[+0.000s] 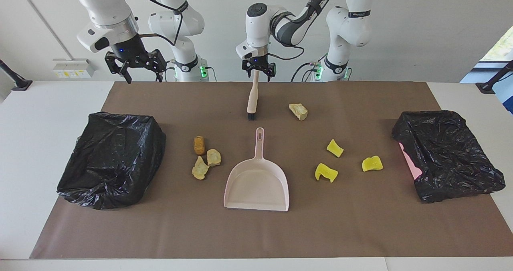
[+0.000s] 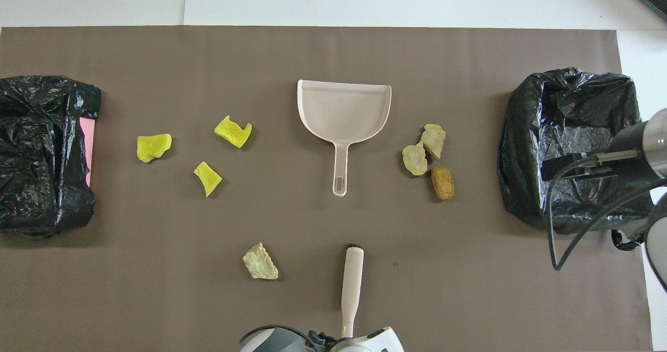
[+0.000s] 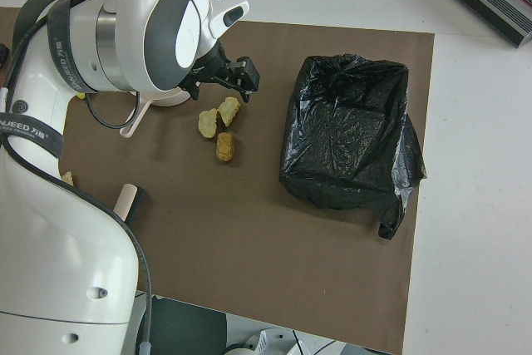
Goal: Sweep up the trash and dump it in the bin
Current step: 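Reach the left gripper to the wooden brush handle and grasp it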
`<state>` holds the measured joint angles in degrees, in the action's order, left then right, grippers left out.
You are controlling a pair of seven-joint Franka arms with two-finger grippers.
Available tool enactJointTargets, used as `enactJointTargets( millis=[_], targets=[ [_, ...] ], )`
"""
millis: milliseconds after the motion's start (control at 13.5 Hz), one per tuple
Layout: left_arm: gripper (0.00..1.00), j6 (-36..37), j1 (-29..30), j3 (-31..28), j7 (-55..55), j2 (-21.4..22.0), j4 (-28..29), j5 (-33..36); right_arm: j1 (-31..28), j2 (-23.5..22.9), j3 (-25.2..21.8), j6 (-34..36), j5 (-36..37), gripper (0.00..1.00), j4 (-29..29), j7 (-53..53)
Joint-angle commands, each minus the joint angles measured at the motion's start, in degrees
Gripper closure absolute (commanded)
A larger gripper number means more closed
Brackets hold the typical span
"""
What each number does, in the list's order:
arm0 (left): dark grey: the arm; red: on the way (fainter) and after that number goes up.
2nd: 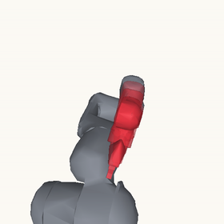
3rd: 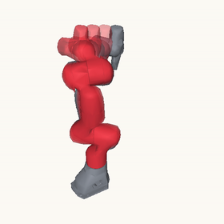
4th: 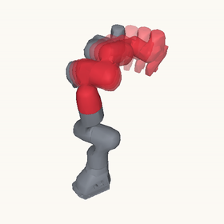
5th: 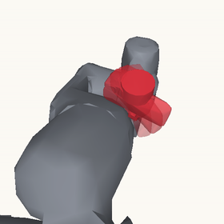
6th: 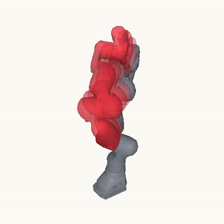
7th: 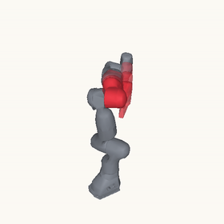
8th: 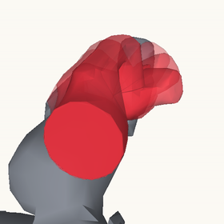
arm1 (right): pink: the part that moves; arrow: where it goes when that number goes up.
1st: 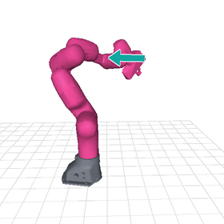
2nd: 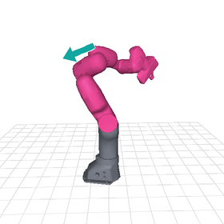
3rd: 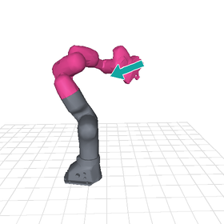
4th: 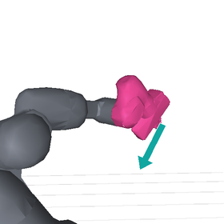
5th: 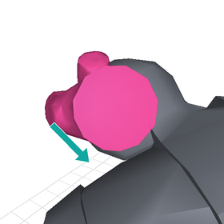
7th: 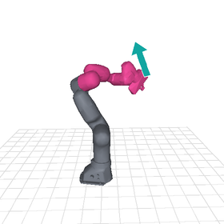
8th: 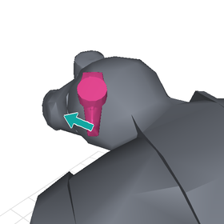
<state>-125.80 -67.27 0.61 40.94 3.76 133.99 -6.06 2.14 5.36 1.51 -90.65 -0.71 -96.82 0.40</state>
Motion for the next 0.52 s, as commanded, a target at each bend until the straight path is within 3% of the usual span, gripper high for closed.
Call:
enactJointTargets(
  millis=[0,148,443],
  targets=[
    [0.0,-2.8,-2.2,-1.1,1.3,-0.9,1.4,-2.8,-0.3,1.1,0.2,-1.2,-0.6,0.0,-1.9,-0.8],
    [0.19,-2.9,-2.2,-1.2,2.1,-1.1,1.4,-4.5,-0.3,1.1,0.2,-1.2,-0.6,0.0,-2.1,-0.7],
    [0.88,-1.7,-1.5,-1.5,4.8,-1.2,0.7,-4.5,-0.3,1.1,0.2,-1.3,-0.6,0.0,-2.4,-0.7]
  ],
)
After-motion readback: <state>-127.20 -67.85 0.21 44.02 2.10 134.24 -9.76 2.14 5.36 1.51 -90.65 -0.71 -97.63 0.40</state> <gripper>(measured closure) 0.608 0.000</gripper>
